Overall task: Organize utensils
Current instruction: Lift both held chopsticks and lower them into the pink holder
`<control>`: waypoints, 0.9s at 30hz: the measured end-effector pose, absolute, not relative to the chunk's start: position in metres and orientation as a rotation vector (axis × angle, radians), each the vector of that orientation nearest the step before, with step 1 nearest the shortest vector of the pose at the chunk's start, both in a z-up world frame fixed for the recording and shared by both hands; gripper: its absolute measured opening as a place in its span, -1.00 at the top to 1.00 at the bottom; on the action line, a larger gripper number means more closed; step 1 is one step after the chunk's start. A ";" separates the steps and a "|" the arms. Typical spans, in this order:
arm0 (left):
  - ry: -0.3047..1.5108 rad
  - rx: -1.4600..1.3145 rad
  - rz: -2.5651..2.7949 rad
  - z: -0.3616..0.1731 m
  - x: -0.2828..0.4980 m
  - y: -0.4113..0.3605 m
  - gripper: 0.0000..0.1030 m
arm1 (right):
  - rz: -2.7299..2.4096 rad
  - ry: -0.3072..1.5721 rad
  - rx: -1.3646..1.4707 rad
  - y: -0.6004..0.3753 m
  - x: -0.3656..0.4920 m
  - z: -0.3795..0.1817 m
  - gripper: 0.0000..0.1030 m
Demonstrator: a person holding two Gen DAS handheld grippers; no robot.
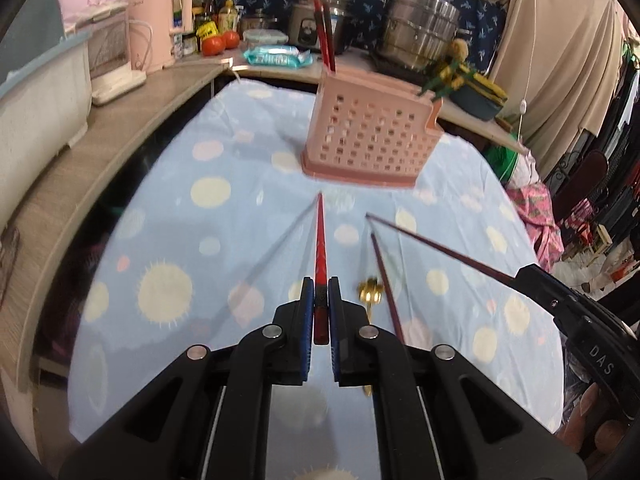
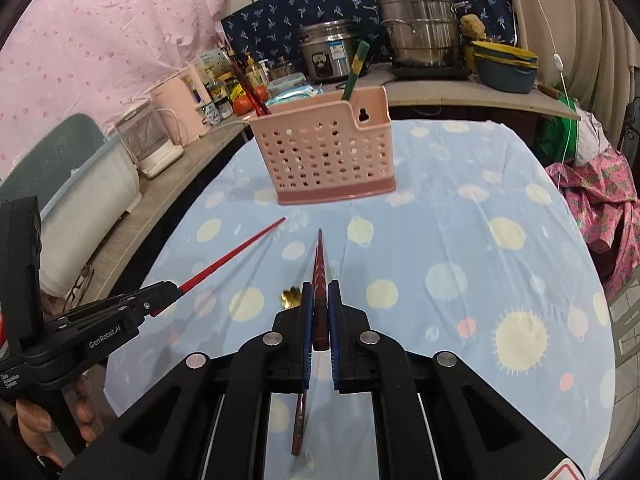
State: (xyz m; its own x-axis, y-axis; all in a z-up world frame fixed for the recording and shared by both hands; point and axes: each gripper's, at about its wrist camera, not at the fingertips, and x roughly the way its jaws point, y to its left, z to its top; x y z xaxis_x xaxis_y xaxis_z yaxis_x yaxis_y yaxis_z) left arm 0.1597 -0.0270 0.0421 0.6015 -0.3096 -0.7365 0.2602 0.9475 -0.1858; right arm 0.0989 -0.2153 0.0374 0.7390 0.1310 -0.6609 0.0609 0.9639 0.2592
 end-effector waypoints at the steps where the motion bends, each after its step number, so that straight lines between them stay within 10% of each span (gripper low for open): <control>1: 0.850 -0.062 -0.329 0.048 0.164 -0.027 0.87 | 0.040 0.726 0.273 -0.217 0.102 0.044 0.87; 27: 0.530 -0.099 -0.359 0.190 0.259 -0.054 0.87 | 0.049 0.451 0.305 -0.268 0.203 0.164 0.87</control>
